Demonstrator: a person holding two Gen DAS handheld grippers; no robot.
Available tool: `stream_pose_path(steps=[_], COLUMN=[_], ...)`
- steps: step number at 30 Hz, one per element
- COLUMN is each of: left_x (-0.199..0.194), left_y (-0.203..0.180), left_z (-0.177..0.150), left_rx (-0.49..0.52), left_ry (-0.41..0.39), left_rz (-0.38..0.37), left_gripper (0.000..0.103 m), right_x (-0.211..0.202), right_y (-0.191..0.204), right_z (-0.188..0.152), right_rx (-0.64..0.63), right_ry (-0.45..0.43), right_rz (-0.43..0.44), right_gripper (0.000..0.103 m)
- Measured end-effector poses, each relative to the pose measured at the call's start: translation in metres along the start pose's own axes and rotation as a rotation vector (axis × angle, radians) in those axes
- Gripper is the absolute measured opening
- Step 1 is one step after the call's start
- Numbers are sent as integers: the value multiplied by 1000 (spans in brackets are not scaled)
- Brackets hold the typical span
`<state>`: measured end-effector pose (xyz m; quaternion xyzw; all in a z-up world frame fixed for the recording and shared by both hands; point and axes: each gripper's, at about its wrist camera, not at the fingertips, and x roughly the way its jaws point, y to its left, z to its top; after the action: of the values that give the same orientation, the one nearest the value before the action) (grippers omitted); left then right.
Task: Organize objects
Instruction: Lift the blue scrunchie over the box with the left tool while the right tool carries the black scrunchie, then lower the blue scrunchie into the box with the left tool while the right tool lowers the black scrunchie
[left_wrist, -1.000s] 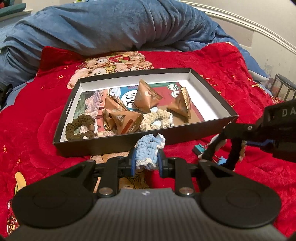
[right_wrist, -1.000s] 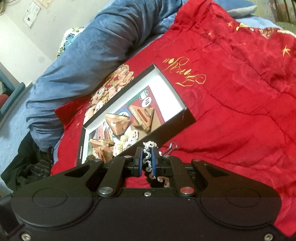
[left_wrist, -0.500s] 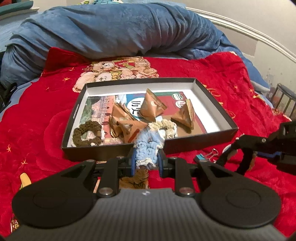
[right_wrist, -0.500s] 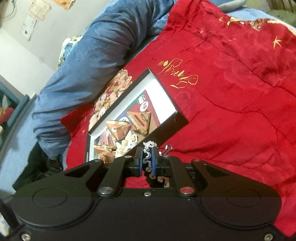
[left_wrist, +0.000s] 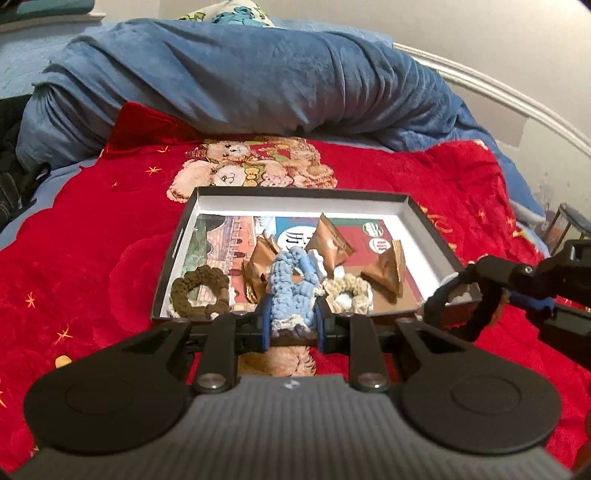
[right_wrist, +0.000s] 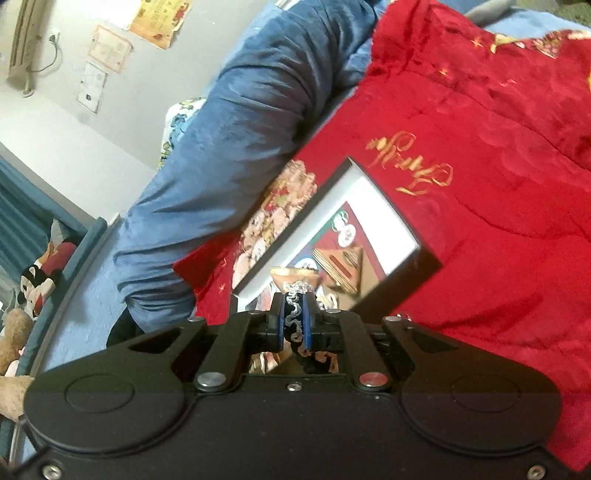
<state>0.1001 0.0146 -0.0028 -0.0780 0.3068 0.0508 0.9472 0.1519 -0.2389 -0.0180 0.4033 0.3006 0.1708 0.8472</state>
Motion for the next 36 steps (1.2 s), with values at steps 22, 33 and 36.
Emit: stream_pose_path(steps=[22,33,36], left_x=[7,9,10], left_y=[0,-3,-3], left_z=[18,32,37], left_rx=[16,32,34], left_ry=[-97,-130,-140], left_rz=[55,55,58], left_gripper=[27,27,27], right_x=[0,5,12], right_y=[-1,-8,-5], right_z=[47,60,60], right_rx=[-57,-54,-63], right_ry=[-147,-164,-155], right_rz=[12,-7,7], right_gripper=[10,10,10])
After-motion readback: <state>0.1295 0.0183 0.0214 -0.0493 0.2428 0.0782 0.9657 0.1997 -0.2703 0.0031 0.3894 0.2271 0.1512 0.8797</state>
